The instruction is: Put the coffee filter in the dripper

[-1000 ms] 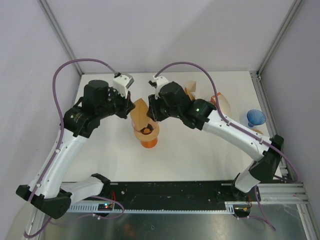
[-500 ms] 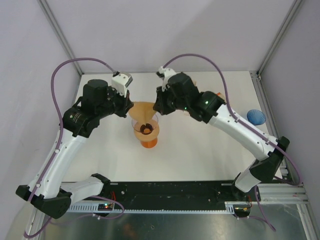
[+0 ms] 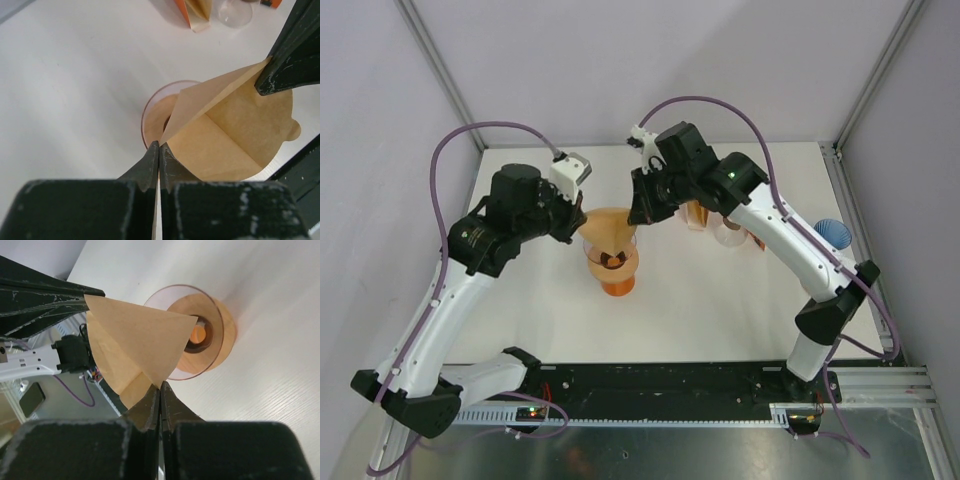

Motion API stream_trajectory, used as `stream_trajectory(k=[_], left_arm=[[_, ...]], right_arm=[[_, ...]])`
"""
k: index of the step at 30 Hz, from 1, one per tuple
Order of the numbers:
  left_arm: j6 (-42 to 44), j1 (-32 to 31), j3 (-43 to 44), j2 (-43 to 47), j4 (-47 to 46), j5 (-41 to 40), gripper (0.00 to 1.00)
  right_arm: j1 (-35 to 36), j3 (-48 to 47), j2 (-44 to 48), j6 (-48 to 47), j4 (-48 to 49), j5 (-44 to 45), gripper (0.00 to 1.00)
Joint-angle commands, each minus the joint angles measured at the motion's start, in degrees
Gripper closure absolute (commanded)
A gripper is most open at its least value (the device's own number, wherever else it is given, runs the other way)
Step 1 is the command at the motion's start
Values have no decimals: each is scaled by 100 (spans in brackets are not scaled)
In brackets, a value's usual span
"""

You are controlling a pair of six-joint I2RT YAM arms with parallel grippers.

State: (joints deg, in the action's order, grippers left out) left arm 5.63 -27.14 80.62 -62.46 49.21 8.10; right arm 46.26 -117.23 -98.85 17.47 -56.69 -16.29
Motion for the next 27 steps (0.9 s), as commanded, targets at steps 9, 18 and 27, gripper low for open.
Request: stream_trajectory(k=[9, 18, 27], left_arm=[[393, 24, -373, 385, 730, -135, 100], [459, 23, -516, 103, 714, -20, 100], [558, 32, -425, -239, 628, -137, 100]], right_arm=[[97, -136, -207, -168, -621, -692, 100], [-75, 209, -336, -112, -294, -916, 100], [-284, 244, -563, -9, 148, -728, 94]])
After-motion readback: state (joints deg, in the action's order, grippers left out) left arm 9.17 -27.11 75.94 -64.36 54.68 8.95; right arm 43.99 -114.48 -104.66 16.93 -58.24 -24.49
